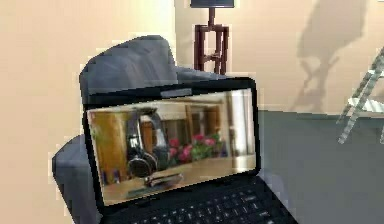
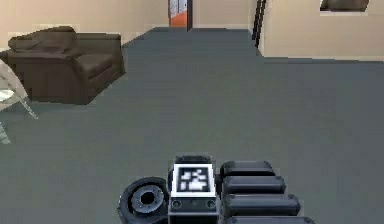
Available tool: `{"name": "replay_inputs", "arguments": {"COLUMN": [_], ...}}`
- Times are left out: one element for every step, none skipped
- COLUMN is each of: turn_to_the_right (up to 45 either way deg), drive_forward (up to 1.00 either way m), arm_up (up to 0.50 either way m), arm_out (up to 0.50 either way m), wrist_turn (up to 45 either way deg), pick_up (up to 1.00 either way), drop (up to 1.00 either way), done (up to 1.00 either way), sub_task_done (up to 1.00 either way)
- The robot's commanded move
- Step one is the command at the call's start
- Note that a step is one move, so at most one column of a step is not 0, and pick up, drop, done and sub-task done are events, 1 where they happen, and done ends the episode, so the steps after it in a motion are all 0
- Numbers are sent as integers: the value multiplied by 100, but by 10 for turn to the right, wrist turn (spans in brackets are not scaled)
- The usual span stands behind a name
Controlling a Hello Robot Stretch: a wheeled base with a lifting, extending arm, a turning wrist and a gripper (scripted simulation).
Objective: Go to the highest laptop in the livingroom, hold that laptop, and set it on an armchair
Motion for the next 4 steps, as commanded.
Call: {"name": "replay_inputs", "arguments": {"turn_to_the_right": [-450, -270, 450, 450], "drive_forward": [0, 0, 0, 0], "arm_up": [0, 0, 0, 0], "arm_out": [0, 0, 0, 0], "wrist_turn": [0, 0, 0, 0], "pick_up": [0, 0, 0, 0], "drop": [0, 0, 0, 0], "done": [0, 0, 0, 0], "sub_task_done": [0, 0, 0, 0]}}
